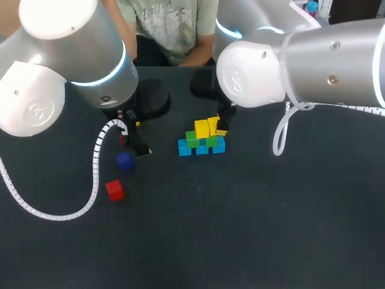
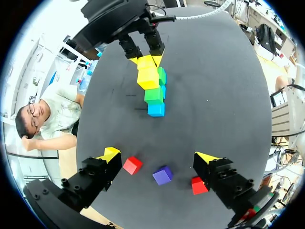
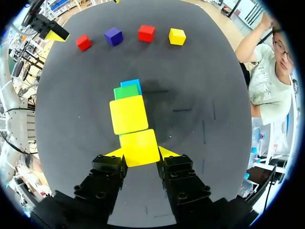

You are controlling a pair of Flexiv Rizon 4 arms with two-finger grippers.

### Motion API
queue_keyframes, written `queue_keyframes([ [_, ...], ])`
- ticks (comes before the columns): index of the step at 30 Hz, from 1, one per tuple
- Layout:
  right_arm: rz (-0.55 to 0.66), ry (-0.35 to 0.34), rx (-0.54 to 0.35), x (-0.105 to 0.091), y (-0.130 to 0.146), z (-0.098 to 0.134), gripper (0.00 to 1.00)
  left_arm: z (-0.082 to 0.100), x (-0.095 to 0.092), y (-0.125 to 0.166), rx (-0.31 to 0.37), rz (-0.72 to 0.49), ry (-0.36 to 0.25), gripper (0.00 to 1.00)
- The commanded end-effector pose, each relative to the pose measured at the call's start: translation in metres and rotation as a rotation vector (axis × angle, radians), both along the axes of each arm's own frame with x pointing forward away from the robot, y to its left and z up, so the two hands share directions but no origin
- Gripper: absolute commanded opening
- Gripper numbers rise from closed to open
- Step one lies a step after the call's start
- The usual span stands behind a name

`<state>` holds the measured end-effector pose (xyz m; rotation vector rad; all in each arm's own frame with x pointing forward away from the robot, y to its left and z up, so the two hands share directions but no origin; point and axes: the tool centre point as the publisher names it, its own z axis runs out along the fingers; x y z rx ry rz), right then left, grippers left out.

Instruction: Place the blue cubes, place green cubes on the blue cubes, place the yellow cubes on the green cubes, then place the red cubes on the yellow cubes, and place purple cube on the red cubes.

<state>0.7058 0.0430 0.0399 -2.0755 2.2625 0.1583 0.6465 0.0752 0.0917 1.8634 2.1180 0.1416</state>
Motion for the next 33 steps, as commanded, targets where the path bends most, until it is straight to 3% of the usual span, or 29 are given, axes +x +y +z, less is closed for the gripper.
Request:
queue_keyframes([
  [1,0.0,0.005,0.001,0.0024,0.0003,-0.002,0.0,0.0,0.0006,0.0013,-0.003,-0.005,0.002,1.0],
  [33,-0.001,-0.003,0.009,-0.005,0.0011,-0.0022,0.0,0.0,0.0006,0.0013,-0.003,-0.005,0.002,1.0],
])
